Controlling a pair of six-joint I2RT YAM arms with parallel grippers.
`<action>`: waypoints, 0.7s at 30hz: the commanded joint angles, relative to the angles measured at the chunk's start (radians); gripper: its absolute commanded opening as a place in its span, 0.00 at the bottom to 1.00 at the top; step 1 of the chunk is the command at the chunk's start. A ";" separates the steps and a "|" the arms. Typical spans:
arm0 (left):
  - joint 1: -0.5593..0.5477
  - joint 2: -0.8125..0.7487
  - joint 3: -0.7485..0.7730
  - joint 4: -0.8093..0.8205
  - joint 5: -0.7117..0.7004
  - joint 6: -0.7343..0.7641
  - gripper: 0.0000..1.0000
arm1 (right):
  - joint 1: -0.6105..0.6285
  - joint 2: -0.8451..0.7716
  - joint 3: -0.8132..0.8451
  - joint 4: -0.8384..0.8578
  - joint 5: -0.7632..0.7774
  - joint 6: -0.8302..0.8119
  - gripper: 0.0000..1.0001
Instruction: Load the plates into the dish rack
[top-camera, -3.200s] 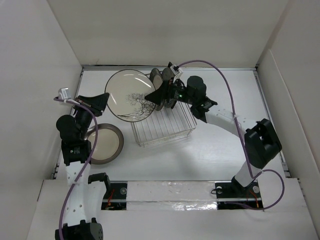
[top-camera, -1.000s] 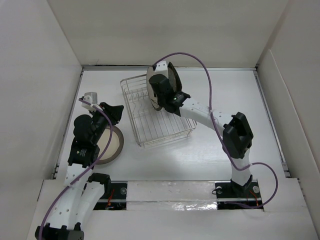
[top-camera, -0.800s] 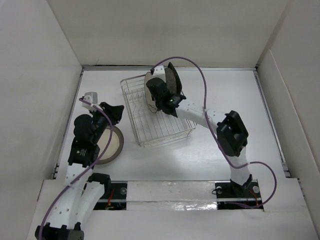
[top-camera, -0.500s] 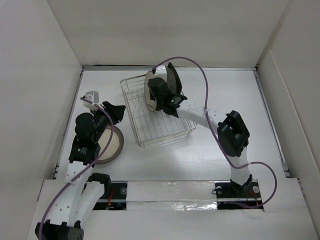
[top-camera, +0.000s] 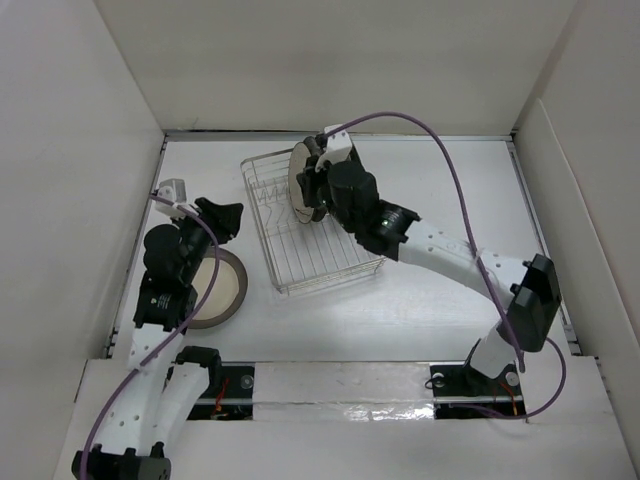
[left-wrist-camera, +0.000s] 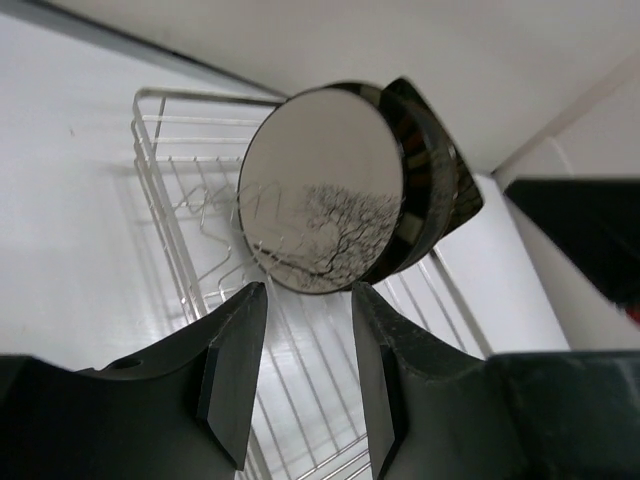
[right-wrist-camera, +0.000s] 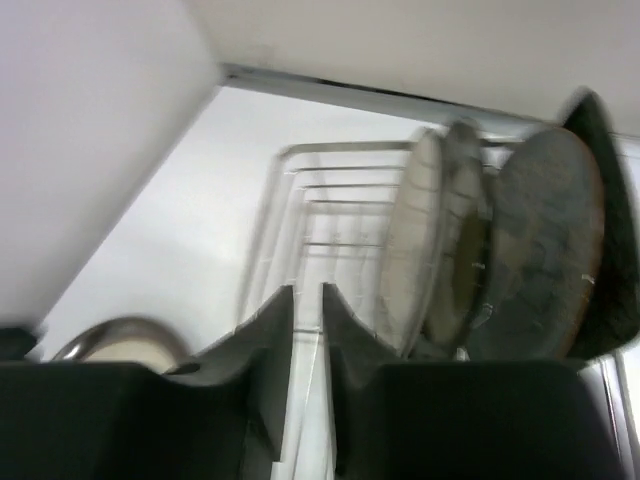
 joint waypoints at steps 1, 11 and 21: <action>0.005 -0.062 0.084 0.072 -0.024 -0.037 0.36 | 0.079 -0.058 -0.050 0.073 -0.195 -0.010 0.07; 0.005 -0.168 0.193 0.068 -0.050 -0.056 0.36 | 0.398 0.031 -0.149 0.141 -0.194 0.138 0.00; 0.005 -0.044 0.112 -0.225 -0.255 0.000 0.53 | 0.412 -0.088 -0.264 0.146 -0.073 0.089 0.00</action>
